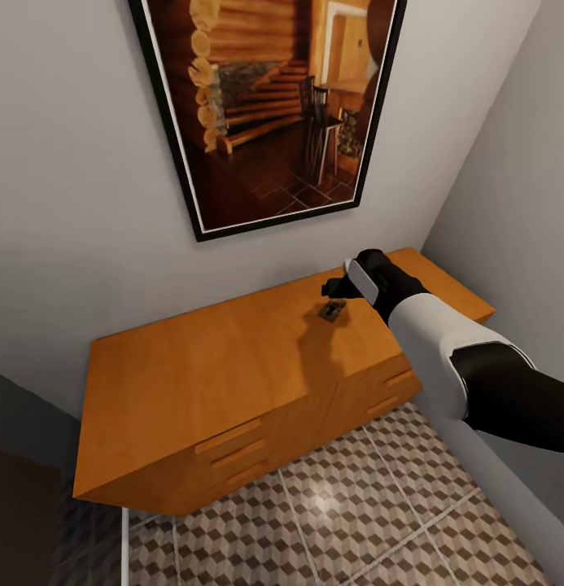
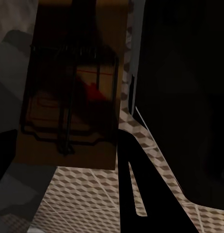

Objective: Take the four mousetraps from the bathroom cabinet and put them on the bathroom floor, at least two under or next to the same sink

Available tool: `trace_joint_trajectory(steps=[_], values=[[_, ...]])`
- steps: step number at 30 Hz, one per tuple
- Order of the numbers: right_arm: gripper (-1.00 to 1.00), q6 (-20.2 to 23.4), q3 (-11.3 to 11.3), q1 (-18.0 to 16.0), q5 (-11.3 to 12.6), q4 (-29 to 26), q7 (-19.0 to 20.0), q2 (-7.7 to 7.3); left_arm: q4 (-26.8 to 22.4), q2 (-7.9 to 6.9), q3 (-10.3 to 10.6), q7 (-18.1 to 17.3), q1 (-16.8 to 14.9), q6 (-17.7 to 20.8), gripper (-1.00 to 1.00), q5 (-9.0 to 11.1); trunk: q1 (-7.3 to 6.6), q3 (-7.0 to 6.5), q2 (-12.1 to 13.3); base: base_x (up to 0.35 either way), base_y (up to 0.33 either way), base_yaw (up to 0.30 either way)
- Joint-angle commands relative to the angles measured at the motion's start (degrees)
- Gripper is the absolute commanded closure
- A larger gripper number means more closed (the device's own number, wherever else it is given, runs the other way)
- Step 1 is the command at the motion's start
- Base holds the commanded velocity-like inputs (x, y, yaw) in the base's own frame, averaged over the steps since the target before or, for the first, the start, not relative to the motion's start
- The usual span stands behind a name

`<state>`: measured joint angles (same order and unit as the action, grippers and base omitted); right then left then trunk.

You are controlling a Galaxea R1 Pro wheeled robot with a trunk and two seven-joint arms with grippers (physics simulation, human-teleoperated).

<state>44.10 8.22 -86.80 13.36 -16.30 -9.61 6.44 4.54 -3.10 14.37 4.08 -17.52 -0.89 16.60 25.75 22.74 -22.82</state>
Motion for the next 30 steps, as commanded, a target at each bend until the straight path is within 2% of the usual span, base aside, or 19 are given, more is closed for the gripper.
trace_joint_trajectory(steps=[1,13,30], values=[[-1.00,0.20,0.39,-0.04,0.61,-0.05,-0.41,-0.02,0.12,0.02,0.48,0.05,-0.06,-0.08,1.00,0.36,0.03,0.09,-0.09,0.003,0.000,0.000],[-1.00,0.20,0.48,-0.04,0.61,-0.05,-0.41,0.02,0.12,0.02,0.48,0.13,-0.06,0.00,1.00,0.36,0.03,0.09,-0.09,0.092,0.000,0.000],[-1.00,0.20,0.48,-0.04,0.70,-0.05,-0.24,-0.11,0.12,0.02,0.48,0.14,-0.06,0.01,1.00,0.39,0.03,0.09,-0.09,0.007,0.000,0.000]])
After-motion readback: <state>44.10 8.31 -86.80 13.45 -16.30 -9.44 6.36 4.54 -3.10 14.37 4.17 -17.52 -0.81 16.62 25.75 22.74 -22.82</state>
